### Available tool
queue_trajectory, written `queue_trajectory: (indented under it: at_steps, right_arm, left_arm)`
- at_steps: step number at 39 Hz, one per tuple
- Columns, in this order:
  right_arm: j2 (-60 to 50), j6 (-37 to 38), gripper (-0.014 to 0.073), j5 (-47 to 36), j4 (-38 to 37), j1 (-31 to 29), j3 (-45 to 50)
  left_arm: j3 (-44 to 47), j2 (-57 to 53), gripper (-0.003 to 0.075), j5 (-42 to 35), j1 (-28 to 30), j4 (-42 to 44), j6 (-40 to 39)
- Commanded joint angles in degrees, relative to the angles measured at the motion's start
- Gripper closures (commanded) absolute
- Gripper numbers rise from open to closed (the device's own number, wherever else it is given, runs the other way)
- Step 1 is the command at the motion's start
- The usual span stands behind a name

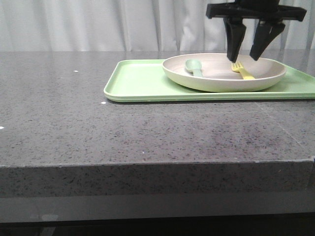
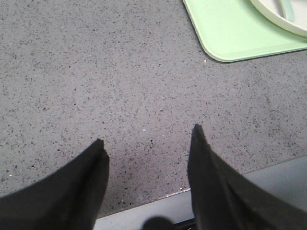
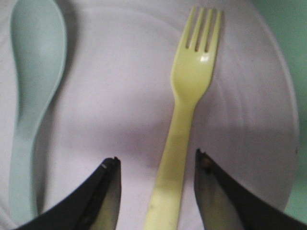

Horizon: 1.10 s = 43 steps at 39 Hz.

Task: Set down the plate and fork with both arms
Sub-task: 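Lower the right gripper over the yellow fork and grasp it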

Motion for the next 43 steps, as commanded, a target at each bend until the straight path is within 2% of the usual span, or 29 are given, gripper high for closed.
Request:
queue_trajectory:
  at_steps: [1,35,38,43]
  right_arm:
    - [-2.08,0.84,0.0212,0.44,-0.96,-1.04,-2.4]
    - [1.81,3.03,0.0214,-4.38,0.68,-2.0,-2.42]
    - [1.88,3.03,0.0243,-4.38,0.68,-2.0,-2.42]
    - [1.88,3.03,0.0356,-4.27,0.68,-2.0,-2.42]
  left_arm:
    - [-1.37,-0.34,0.0344,-2.97,0.09,-0.82,0.11]
    - [-1.37,-0.34,0.0344,-3.08,0.09,-0.82,0.11]
    - [-1.37,-0.34,0.0344,-3.08,0.09,-0.82,0.11]
    - [-1.37,-0.34,0.0344,-3.08,0.09,-0.82,0.11]
